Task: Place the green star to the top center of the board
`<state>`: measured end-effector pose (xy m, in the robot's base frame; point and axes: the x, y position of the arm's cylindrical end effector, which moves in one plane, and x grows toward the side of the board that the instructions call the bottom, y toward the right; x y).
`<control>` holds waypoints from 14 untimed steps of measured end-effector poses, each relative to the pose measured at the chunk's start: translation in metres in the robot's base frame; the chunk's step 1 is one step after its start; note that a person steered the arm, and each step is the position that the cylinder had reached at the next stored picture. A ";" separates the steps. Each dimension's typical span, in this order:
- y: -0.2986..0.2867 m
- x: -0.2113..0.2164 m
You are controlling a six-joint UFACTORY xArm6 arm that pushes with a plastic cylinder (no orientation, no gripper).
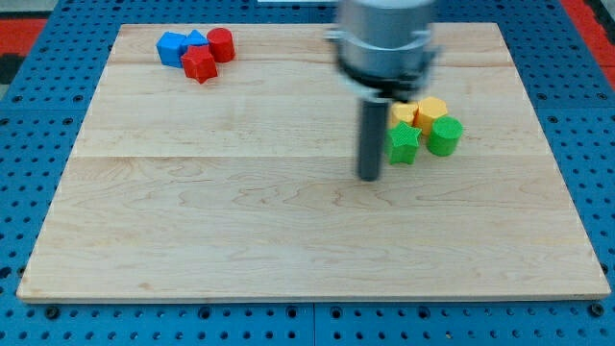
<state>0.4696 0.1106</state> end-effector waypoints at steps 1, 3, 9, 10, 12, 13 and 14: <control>0.071 -0.005; 0.008 -0.050; -0.083 -0.066; -0.096 -0.054; -0.108 -0.100; -0.096 -0.131; -0.095 -0.115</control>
<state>0.3546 0.0158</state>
